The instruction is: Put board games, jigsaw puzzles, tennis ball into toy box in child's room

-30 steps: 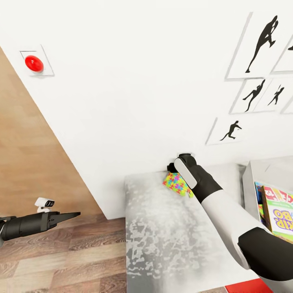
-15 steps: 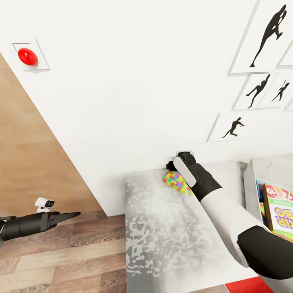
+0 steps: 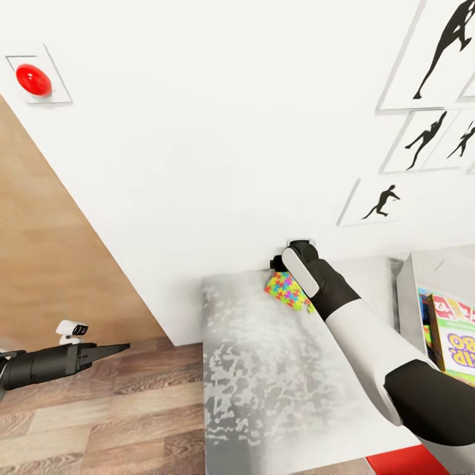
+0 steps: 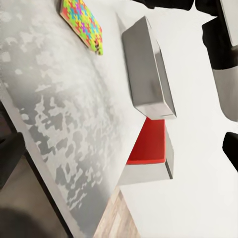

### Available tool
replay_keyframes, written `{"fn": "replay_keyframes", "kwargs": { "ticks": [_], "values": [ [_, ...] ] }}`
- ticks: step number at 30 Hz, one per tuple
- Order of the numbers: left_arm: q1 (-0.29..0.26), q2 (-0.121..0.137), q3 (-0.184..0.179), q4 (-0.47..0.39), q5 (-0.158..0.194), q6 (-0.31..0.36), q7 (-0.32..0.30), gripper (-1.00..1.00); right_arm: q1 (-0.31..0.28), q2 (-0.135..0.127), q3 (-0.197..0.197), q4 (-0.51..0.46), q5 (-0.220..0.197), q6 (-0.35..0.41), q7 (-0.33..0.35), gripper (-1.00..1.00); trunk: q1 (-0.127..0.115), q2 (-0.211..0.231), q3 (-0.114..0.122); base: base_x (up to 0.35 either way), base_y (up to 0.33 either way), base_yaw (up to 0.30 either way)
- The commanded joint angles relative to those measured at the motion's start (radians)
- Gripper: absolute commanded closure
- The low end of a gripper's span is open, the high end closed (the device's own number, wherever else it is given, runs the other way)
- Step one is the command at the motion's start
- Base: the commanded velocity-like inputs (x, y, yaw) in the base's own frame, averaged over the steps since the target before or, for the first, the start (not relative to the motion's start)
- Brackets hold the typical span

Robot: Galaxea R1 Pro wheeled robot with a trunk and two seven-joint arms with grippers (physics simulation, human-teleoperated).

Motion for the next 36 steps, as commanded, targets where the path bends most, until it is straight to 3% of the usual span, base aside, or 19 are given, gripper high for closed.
{"fn": "replay_keyframes", "kwargs": {
  "ticks": [1,36],
  "values": [
    [-0.001,0.0,0.0,0.0,-0.001,0.011,-0.004,-1.0,-0.002,-0.001,0.002,-0.001,-0.01,0.001,-0.01,-1.0,0.0,-0.002,-0.003,0.0,0.0,0.0],
    [-0.001,0.0,0.0,0.0,-0.001,0.011,-0.004,-1.0,-0.038,-0.003,-0.001,0.004,-0.012,0.001,-0.01,-1.0,0.0,-0.002,-0.061,0.0,0.0,0.0]
  ]
}}
